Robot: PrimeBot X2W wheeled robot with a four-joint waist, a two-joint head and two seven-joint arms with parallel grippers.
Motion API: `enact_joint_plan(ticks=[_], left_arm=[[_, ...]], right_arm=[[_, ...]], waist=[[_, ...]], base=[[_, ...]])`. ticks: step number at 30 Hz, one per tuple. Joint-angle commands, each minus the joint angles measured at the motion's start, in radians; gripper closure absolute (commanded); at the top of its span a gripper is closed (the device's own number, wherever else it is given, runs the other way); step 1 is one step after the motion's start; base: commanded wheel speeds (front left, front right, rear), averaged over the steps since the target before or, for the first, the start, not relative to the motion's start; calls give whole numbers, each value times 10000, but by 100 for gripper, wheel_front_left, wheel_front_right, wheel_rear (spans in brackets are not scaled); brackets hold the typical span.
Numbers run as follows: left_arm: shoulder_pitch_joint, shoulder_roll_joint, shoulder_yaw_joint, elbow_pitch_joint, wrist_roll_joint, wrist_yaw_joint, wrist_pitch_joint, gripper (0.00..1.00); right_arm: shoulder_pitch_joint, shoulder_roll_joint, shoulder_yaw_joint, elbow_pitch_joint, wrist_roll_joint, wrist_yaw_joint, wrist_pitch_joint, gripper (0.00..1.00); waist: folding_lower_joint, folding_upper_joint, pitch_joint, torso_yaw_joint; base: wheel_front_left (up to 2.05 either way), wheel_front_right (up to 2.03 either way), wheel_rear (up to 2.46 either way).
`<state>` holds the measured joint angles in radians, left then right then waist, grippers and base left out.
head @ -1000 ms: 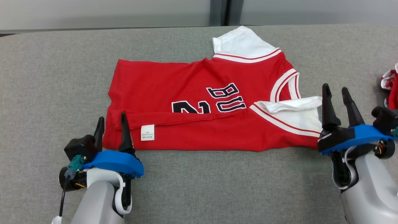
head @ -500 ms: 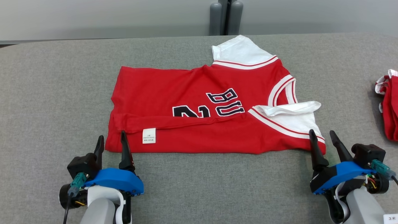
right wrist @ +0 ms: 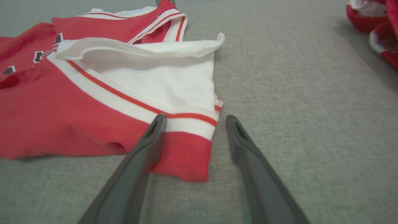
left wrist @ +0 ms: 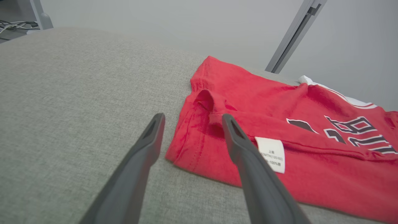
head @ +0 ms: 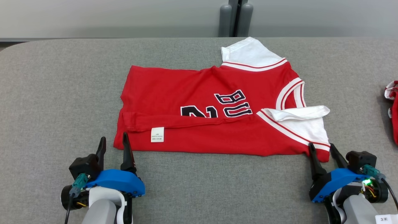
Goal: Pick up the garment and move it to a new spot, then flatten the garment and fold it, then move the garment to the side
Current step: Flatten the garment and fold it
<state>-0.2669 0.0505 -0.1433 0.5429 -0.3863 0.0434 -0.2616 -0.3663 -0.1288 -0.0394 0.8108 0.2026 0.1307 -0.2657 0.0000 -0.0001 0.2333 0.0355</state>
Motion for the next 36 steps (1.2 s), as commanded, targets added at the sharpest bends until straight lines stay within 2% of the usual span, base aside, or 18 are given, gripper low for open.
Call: enact_joint_plan(ticks=[1, 3, 4, 5, 6, 8, 25, 31, 32, 33, 34, 35, 36], left_arm=[[140, 0, 38, 64, 11, -60, -44, 0], [164, 0, 55, 216, -81, -102, -44, 0], [162, 0, 35, 349, -108, -167, -44, 0], [110, 2, 68, 409, -109, -187, -46, 0], [63, 5, 112, 505, -99, -226, -44, 0], [-44, -3, 151, 785, -123, -316, -44, 0], [-1222, 0, 606, 2681, 212, -583, -34, 0], [-1688, -3, 615, 4245, 237, -630, 39, 0], [-1872, -11, 539, 4860, 131, -741, 71, 0], [-1963, -14, 496, 5140, 114, -773, 80, 0], [-2025, -14, 430, 5442, 50, -847, 146, 0], [-2119, -22, 408, 5657, 15, -879, 150, 16], [-2181, -31, 327, 5874, 6, -938, 160, 69]], right_arm=[[-45, 154, 125, 293, -47, 0, 37, 0], [-61, 189, 202, 394, -21, 1, 42, 41], [-86, 198, 208, 398, 15, 1, 42, 41], [-115, 196, 204, 380, 39, 0, 42, 35], [-145, 177, 205, 353, 63, 0, 40, 19], [-190, 175, 211, 267, 80, 0, 34, 0], [-408, 145, 567, -118, 484, 0, 30, 0], [-440, 94, 726, -131, 573, 0, 30, 0], [-447, 86, 798, -58, 603, 0, 30, 0], [-457, 78, 855, -9, 597, 0, 30, 1], [-466, 66, 929, 52, 584, 0, 31, 11], [-470, 65, 955, 102, 620, 0, 33, 38], [-475, 51, 996, 133, 632, 0, 33, 67]], waist=[[0, 1, -28, 6], [0, 1, -46, -13], [0, 1, -55, -25], [0, 1, -61, -36], [0, 1, -65, -54], [0, 1, -79, -92], [0, 1, 265, -421], [0, 1, 335, -496], [0, 1, 349, -507], [0, 1, 355, -511], [0, 1, 358, -515], [0, 1, 359, -517], [0, 1, 357, -520]], base=[[0, 0, 0], [0, 0, 0], [0, 0, 0], [0, 0, 0], [0, 0, 0], [0, 0, 0], [0, 0, 0], [0, 0, 0], [0, 0, 0], [0, 0, 0], [0, 0, 0], [0, 0, 0], [0, 0, 0]])
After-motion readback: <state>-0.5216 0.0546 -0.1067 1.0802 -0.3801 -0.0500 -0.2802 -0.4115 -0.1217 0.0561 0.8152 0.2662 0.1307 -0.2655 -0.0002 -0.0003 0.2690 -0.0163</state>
